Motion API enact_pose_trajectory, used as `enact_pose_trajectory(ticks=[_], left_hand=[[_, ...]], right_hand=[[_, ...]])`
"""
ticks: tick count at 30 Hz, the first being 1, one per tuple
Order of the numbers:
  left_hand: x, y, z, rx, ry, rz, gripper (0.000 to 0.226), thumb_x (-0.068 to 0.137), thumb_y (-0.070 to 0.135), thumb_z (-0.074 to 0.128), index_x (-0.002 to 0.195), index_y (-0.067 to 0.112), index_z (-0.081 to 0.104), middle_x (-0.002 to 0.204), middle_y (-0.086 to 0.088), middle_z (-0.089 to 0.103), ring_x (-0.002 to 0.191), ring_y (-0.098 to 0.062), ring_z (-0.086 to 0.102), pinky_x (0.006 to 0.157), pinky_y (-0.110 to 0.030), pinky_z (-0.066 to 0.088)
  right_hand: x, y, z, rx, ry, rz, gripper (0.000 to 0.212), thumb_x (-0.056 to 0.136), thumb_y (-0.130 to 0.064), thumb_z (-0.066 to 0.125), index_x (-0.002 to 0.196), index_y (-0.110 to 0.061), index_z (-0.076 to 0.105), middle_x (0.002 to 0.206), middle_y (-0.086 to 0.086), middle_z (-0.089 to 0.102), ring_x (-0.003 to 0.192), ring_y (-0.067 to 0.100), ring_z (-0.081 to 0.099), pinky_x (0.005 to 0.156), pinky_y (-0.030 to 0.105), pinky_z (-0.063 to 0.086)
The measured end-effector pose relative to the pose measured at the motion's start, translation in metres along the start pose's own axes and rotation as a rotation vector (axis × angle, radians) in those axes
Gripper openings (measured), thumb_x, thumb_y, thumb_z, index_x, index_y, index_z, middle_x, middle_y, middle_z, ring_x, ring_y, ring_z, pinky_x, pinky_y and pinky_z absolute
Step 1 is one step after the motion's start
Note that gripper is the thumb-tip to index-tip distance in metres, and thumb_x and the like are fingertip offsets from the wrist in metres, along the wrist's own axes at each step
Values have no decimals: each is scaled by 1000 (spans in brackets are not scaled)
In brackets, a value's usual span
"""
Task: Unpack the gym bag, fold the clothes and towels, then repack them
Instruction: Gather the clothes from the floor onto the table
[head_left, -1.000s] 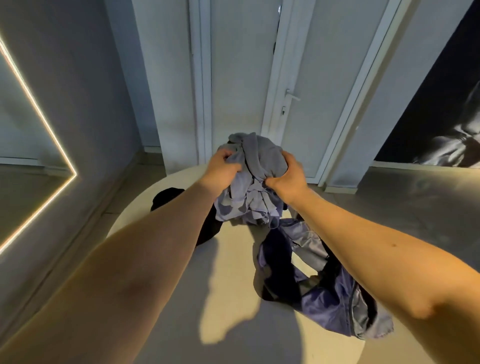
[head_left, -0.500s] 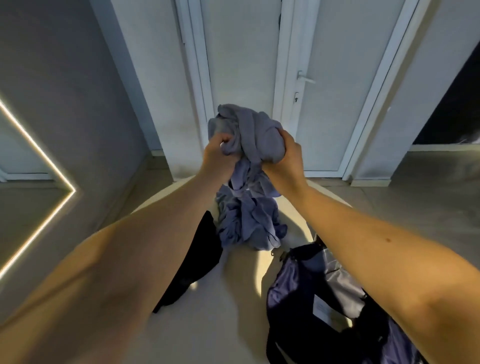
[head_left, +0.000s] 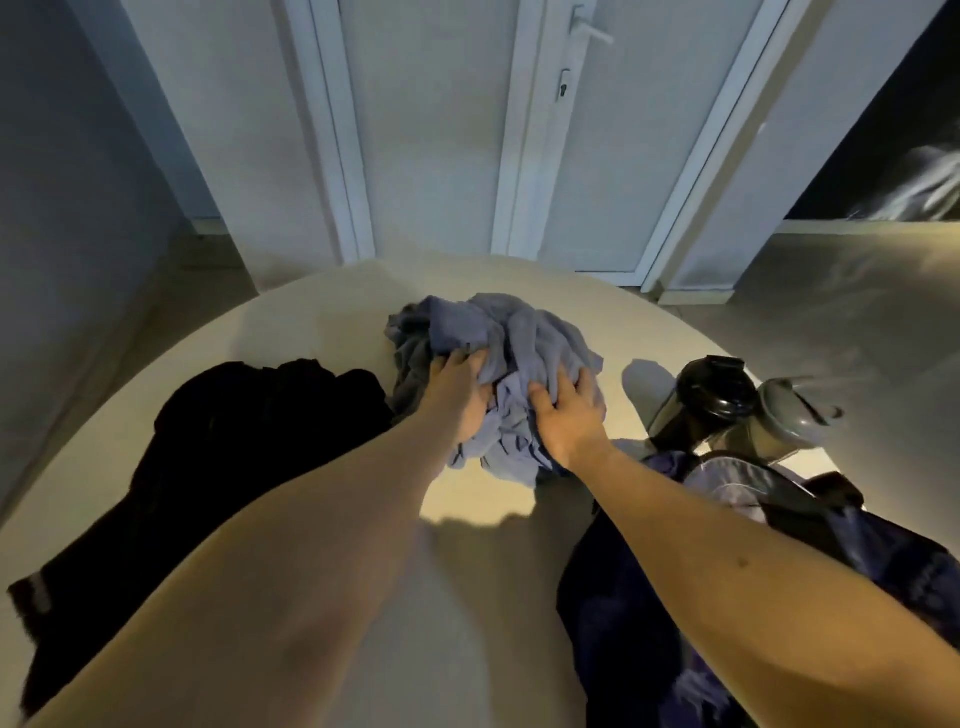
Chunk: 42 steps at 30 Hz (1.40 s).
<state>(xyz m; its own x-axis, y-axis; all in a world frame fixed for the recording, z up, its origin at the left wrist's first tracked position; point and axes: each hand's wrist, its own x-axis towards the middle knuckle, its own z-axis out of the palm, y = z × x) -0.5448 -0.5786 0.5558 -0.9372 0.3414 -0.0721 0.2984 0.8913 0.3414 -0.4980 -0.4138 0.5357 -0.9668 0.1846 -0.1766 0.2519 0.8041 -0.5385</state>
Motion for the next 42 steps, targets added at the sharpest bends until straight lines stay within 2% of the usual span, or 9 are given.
enact_pose_trajectory(ticks=[6, 13, 17, 20, 24, 29, 31, 36, 42], left_hand=[[20, -6, -16, -161, 36, 89, 58, 105, 30, 47, 158, 18, 27, 166, -10, 19, 153, -31, 16, 124, -44, 13], [-44, -38, -69, -487, 15, 85, 49, 101, 30, 58, 146, 13, 50, 144, -8, 55, 130, -25, 53, 105, -35, 45], [-108, -64, -84, -419, -53, 92, 30, 102, 13, 54, 130, 2, 60, 127, -18, 64, 118, -32, 59, 97, -37, 46], [-157, -84, -83, -415, -67, 125, 31, 98, 12, 60, 129, 7, 63, 131, -11, 62, 121, -27, 57, 103, -32, 43], [-216, -100, -83, -395, 64, 247, 30, 92, 9, 64, 122, 14, 69, 132, 0, 62, 122, -23, 53, 107, -35, 40], [-265, -130, -90, -357, 322, 300, 24, 89, 11, 69, 113, 15, 71, 125, 1, 63, 116, -20, 53, 99, -34, 41], [-277, -149, -88, -289, 387, 221, 25, 87, 14, 71, 112, 17, 69, 123, 0, 61, 115, -23, 51, 93, -36, 41], [-309, -196, -67, -227, 461, -57, 25, 86, 17, 71, 111, 17, 65, 122, -1, 57, 115, -25, 47, 94, -33, 29], [-321, -225, -26, -239, 471, -43, 28, 88, 18, 70, 115, 16, 63, 125, -1, 54, 117, -22, 45, 106, -43, 37]], right_hand=[[23, -29, -14, -81, -40, 170, 62, 107, -50, 22, 162, -26, 7, 169, 7, 2, 155, 34, -4, 125, 49, 6], [-30, -97, -18, -53, 356, 50, 59, 99, -46, 38, 153, -24, 36, 161, 7, 33, 149, 32, 22, 118, 56, 23], [-96, -132, 16, 24, 184, -37, 55, 89, -45, 35, 123, -13, 62, 128, 10, 60, 124, 37, 50, 102, 55, 42], [-164, -150, 42, 157, 84, -68, 31, 93, -16, 51, 119, -8, 65, 118, 9, 64, 111, 32, 55, 95, 41, 46], [-224, -167, 64, 281, 7, -19, 43, 94, 2, 51, 134, -10, 61, 128, 11, 64, 108, 25, 59, 76, 13, 36], [-252, -179, 90, 283, -51, 23, 49, 95, -2, 53, 143, -12, 53, 137, 9, 56, 128, 27, 53, 107, 33, 44], [-255, -183, 100, 335, -9, -51, 50, 93, 3, 54, 141, -10, 54, 130, 8, 56, 124, 28, 55, 104, 39, 48], [-258, -186, 136, 393, 117, -204, 46, 89, -3, 69, 133, -11, 58, 120, -2, 47, 101, 12, 52, 86, 7, 44], [-246, -170, 183, 407, 183, -382, 39, 86, 3, 68, 122, -12, 66, 114, -3, 48, 101, 14, 53, 86, 14, 46]])
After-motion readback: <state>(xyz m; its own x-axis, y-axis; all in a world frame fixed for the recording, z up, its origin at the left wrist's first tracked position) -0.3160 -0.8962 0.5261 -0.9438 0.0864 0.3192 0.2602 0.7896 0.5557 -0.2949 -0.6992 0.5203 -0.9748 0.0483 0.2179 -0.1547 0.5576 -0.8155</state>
